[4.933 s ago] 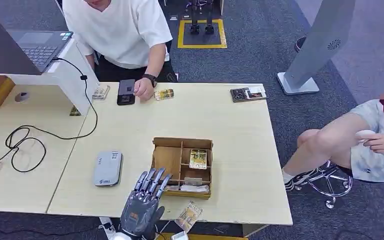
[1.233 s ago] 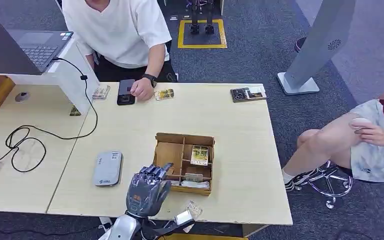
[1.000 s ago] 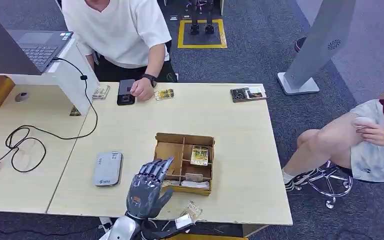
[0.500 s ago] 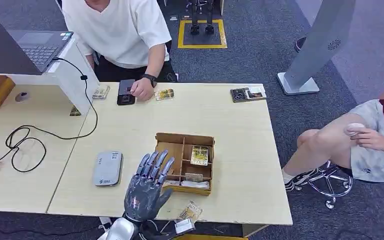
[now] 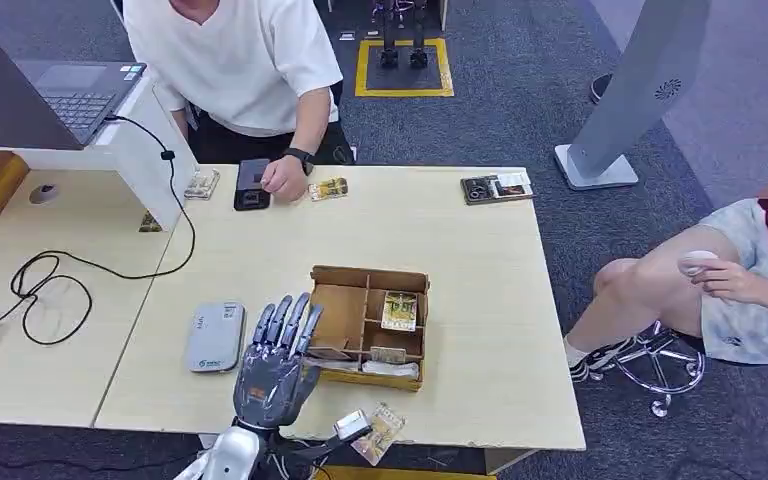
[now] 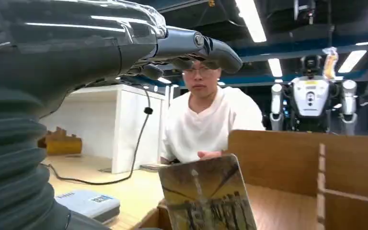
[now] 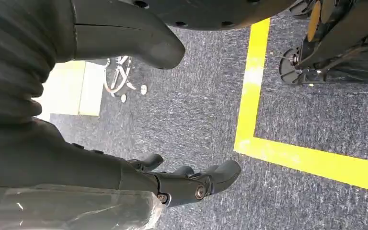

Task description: Pass the card to the sensor for recognition and then transmit it.

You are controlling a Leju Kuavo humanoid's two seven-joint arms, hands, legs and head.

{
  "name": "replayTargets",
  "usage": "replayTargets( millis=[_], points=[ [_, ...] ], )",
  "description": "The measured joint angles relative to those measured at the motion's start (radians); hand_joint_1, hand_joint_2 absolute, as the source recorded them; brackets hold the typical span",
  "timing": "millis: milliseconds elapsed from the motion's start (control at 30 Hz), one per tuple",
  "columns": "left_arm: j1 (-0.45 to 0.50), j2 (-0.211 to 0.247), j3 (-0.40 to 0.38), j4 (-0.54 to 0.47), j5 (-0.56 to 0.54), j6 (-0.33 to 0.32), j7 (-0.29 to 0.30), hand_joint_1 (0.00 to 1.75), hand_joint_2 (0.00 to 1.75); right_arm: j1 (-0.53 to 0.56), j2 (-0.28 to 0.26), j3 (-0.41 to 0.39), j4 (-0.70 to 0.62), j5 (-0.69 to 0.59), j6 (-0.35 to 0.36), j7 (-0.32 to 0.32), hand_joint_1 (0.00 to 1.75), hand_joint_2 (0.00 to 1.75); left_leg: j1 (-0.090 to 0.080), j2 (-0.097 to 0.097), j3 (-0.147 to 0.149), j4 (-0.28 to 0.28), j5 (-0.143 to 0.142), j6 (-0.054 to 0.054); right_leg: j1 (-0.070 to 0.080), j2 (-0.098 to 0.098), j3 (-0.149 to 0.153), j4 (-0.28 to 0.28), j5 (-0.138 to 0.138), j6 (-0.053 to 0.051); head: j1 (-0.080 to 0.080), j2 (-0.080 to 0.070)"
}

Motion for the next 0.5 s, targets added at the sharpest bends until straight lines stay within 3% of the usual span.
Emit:
replayTargets(
  millis=[500],
  points=[
    [-0.020,0.002,-0.019,0.031,0.000,0.003,-0.054,0.00,1.75,0.000,-0.003,0.000,0.000,0.000,-0.002,0.000,0.00,1.75,0.000,0.000,0.001,0.000,0.000,0.000,0.000,0.000,0.002,0.000,0.000,0.000,0.000,0.000]
  ],
)
